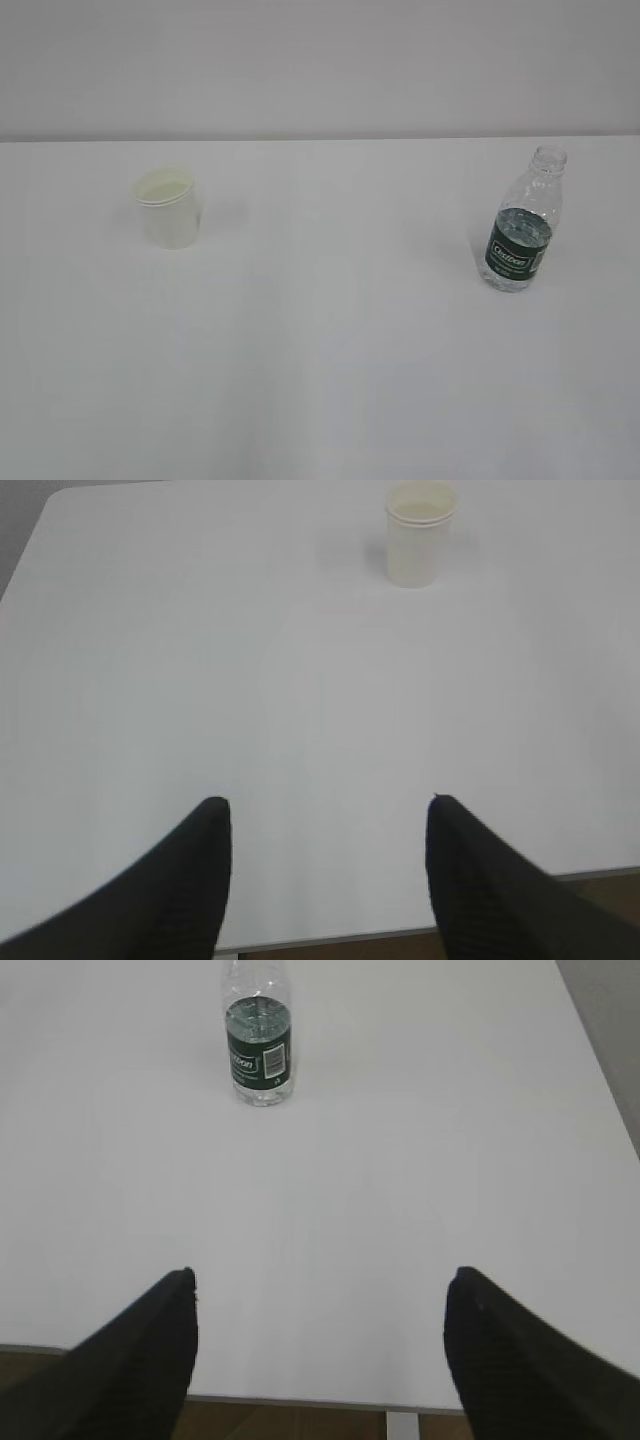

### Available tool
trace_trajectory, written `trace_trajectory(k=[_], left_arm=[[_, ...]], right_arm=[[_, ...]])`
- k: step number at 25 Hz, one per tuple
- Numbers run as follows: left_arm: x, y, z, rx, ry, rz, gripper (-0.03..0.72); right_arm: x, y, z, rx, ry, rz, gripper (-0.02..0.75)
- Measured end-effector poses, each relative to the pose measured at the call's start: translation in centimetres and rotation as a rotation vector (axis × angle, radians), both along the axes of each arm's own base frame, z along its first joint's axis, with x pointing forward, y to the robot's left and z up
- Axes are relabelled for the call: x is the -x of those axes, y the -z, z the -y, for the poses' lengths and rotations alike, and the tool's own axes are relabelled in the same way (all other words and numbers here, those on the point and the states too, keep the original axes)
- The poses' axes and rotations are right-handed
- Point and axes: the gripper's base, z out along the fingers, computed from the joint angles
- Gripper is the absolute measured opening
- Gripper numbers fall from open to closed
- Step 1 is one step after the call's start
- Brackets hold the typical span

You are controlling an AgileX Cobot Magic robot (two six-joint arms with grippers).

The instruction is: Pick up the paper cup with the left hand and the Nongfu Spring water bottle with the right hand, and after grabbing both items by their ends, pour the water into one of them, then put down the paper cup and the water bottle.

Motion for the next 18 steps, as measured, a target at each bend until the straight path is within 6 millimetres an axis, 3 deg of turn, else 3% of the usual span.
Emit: trace_trajectory(k=[18], left_arm=[[0.01, 0.0, 0.08, 0.0, -0.078, 0.0, 0.383]], right_arm=[[0.04, 0.0, -0.1, -0.005, 0.062, 0.0, 0.573]])
